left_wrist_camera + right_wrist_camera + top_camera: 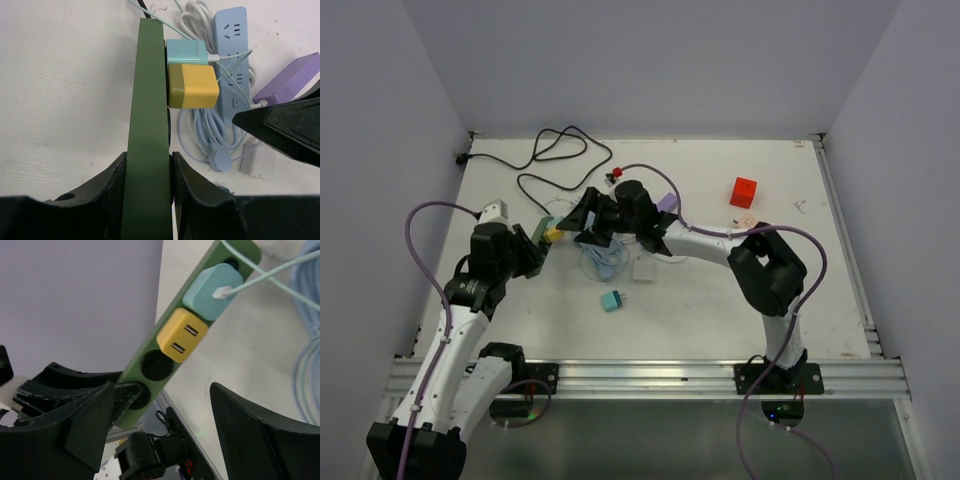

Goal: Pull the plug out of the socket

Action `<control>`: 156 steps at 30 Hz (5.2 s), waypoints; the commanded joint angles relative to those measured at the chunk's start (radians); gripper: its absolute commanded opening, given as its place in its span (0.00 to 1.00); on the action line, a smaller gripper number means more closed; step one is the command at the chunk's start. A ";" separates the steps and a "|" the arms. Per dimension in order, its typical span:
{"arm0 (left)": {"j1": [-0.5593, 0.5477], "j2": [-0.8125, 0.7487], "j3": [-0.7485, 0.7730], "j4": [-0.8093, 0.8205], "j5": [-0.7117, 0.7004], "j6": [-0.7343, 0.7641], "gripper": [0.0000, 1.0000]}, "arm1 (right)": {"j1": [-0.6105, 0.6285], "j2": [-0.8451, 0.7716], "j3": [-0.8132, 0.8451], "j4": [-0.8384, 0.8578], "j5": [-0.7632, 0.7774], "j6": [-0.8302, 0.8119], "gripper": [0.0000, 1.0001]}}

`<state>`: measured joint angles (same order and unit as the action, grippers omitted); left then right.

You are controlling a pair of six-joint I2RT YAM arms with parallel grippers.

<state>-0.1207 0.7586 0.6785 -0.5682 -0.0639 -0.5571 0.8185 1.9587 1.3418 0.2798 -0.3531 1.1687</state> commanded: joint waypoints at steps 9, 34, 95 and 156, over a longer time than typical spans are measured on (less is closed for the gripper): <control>0.000 -0.047 -0.013 0.074 0.045 -0.018 0.00 | 0.027 0.187 0.198 -0.033 0.000 0.160 0.81; 0.000 -0.042 -0.040 0.119 0.105 0.005 0.18 | 0.030 0.249 0.241 0.030 -0.029 0.233 0.16; -0.007 0.197 -0.142 0.162 0.069 -0.113 0.00 | 0.050 -0.104 -0.003 0.098 0.141 -0.236 0.00; -0.065 0.205 -0.093 0.222 -0.033 -0.057 0.00 | -0.116 -0.393 -0.421 -0.082 0.132 -0.481 0.11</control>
<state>-0.1909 1.0172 0.5579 -0.4381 -0.1024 -0.6571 0.7040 1.5848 0.9314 0.2230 -0.2245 0.7471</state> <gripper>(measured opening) 0.393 0.353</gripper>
